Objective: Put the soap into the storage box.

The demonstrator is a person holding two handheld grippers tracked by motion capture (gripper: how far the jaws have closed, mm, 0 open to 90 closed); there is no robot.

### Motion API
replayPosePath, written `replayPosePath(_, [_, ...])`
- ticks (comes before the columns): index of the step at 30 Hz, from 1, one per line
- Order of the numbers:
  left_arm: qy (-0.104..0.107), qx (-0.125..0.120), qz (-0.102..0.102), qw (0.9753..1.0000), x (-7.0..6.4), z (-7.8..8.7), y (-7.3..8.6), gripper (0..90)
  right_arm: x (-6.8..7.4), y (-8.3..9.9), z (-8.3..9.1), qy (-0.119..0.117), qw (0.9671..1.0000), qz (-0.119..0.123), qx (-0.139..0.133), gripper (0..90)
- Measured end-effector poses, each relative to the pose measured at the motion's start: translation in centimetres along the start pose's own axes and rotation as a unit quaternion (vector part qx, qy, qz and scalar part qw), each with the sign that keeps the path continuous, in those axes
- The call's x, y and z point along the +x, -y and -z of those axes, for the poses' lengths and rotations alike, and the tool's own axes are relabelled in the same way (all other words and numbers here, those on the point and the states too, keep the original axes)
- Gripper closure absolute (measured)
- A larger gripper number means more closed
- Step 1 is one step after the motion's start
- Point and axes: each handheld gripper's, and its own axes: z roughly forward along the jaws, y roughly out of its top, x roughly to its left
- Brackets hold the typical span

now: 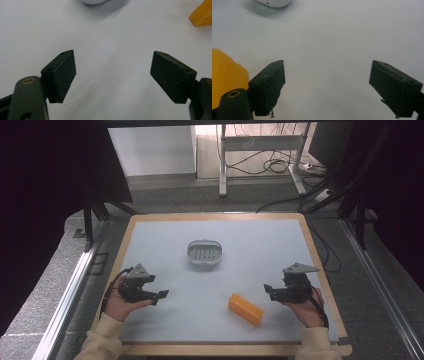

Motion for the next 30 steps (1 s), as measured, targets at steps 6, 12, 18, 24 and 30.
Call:
replayPosePath(6, [-0.003,0.009,-0.003,0.9999,-0.1,-0.2,-0.1,20.5,-0.8,0.3,0.0,-0.002,0.9998,0.000,0.021,18.1])
replayPosePath(12, [0.008,0.012,-0.007,0.9999,-0.3,-0.4,-0.1,20.4,-1.0,0.2,0.4,-0.007,0.9997,-0.003,0.025,18.9])
replayPosePath(18, [0.007,0.010,-0.009,0.9999,-0.2,-0.3,-0.1,20.2,-1.1,0.2,0.4,-0.011,0.9996,0.001,0.025,19.7])
replayPosePath(24, [0.012,0.010,-0.001,0.9999,-0.2,-0.4,-0.1,19.8,-1.3,0.3,0.4,-0.014,0.9996,-0.002,0.024,20.6])
replayPosePath(30, [0.008,0.014,-0.001,0.9999,-0.2,-0.5,0.0,19.8,-1.1,0.1,0.9,-0.009,0.9997,0.004,0.022,21.1])
